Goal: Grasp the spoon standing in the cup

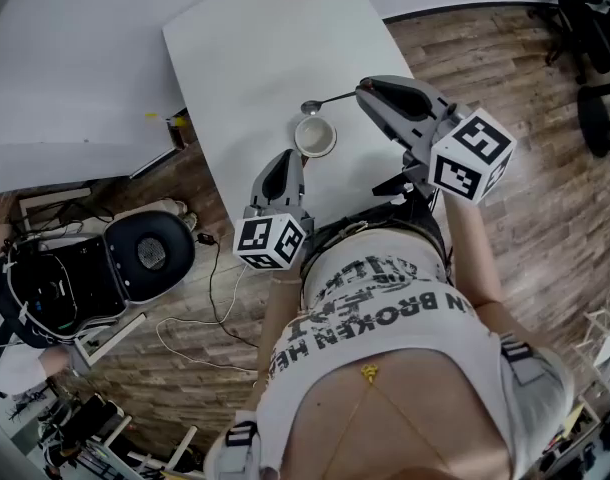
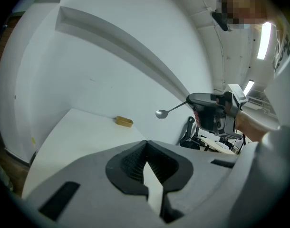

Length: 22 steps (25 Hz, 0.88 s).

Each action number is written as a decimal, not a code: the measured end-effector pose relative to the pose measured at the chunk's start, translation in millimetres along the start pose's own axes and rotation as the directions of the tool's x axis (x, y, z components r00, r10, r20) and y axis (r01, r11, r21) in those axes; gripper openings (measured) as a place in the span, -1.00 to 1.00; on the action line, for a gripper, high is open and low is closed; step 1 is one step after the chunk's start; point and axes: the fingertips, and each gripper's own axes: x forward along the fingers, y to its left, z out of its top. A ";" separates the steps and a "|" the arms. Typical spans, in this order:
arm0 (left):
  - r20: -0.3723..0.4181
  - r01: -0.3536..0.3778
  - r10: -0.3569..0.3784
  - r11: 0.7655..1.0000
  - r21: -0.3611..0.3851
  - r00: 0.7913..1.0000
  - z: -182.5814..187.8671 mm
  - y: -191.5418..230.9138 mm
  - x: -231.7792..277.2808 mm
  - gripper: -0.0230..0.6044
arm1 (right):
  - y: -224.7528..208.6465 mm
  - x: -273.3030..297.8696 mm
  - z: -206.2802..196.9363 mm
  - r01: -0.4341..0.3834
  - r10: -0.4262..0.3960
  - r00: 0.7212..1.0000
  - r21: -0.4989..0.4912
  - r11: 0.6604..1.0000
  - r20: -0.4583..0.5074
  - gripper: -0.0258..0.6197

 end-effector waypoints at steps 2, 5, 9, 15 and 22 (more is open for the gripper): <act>-0.003 0.002 -0.002 1.000 0.000 1.000 -0.7 -1.1 0.4 -0.93 | -0.1 -0.1 -0.4 0.001 -0.001 1.000 0.001 1.000 -0.001 -0.79; -0.006 0.005 -0.005 1.000 0.000 1.000 -2.0 -2.3 0.9 -0.93 | -0.3 -0.4 -0.7 0.002 -0.002 1.000 0.001 1.000 -0.002 -0.79; -0.008 0.008 -0.008 1.000 0.000 1.000 -3.3 -3.5 1.2 -0.93 | -0.7 -0.7 -0.9 0.002 -0.002 1.000 0.003 1.000 -0.002 -0.79; -0.012 0.010 -0.010 1.000 0.002 1.000 -4.0 -4.1 1.6 -0.93 | -0.3 -0.4 -1.9 0.000 0.000 1.000 0.001 1.000 -0.006 -0.79; -0.016 0.013 -0.013 1.000 -0.002 1.000 -4.8 -4.9 1.5 -0.93 | -0.2 0.2 -2.3 0.001 -0.001 1.000 0.001 1.000 -0.010 -0.80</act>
